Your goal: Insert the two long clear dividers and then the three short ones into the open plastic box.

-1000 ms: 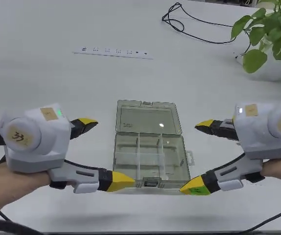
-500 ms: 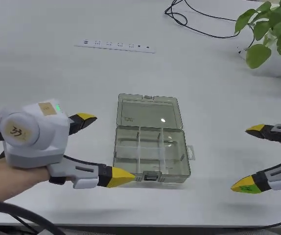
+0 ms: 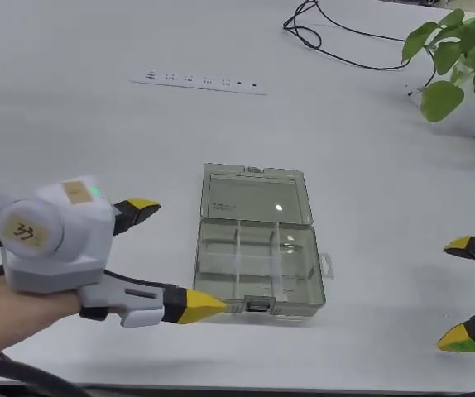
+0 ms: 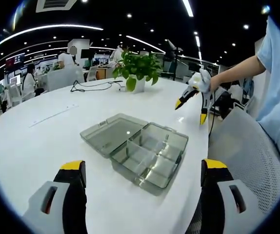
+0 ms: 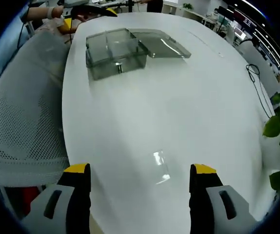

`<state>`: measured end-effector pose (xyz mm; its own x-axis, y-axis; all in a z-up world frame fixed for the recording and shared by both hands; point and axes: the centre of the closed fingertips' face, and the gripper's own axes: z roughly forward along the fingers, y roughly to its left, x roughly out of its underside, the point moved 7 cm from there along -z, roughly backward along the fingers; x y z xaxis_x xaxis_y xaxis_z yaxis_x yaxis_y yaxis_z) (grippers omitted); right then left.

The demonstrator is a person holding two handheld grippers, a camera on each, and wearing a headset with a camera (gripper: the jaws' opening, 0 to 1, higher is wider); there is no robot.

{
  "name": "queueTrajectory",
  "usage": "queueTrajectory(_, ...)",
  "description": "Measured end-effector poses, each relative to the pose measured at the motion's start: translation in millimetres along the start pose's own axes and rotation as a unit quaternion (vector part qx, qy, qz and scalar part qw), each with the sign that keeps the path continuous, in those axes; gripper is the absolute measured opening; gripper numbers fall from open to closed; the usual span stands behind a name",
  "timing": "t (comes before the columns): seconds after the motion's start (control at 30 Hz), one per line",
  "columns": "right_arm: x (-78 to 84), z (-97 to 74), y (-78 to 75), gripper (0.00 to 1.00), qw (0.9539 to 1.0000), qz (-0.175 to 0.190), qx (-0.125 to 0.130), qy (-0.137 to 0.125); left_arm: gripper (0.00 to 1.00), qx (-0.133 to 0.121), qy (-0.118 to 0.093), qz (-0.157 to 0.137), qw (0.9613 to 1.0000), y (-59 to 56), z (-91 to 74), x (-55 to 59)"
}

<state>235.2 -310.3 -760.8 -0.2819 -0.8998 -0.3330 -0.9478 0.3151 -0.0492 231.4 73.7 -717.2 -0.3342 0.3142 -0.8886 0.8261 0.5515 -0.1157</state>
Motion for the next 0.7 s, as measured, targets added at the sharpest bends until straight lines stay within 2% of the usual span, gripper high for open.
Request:
queueTrajectory(0.03, -0.5, 1.7, -0.8, 0.78, 0.9999, -0.010, -0.001, 0.002, 1.00, -0.001, 0.000, 0.001, 1.0000, 0.0, 0.3, -0.1)
queueTrajectory(0.23, 4.0, 9.2, -11.0, 0.71, 0.9996, -0.011, -0.006, 0.024, 1.00, 0.001, 0.001, -0.001, 1.0000, -0.2, 1.4, 1.4)
queueTrajectory(0.37, 6.4, 12.6, -12.7, 0.69, 0.9992, -0.020, -0.017, 0.032, 0.99, -0.002, 0.001, -0.004, 1.0000, 1.9, -0.1, 2.9)
queueTrajectory(0.53, 6.7, 16.3, -13.6, 0.58, 0.9980, -0.035, -0.036, 0.039, 0.99, -0.006, 0.004, -0.007, 1.0000, 4.4, -2.0, 5.8)
queueTrajectory(0.7, 5.1, 15.6, -21.1, 0.48, 0.9984, -0.024, -0.030, 0.042, 0.98, -0.008, 0.004, -0.010, 0.9999, 5.1, -0.8, 5.7)
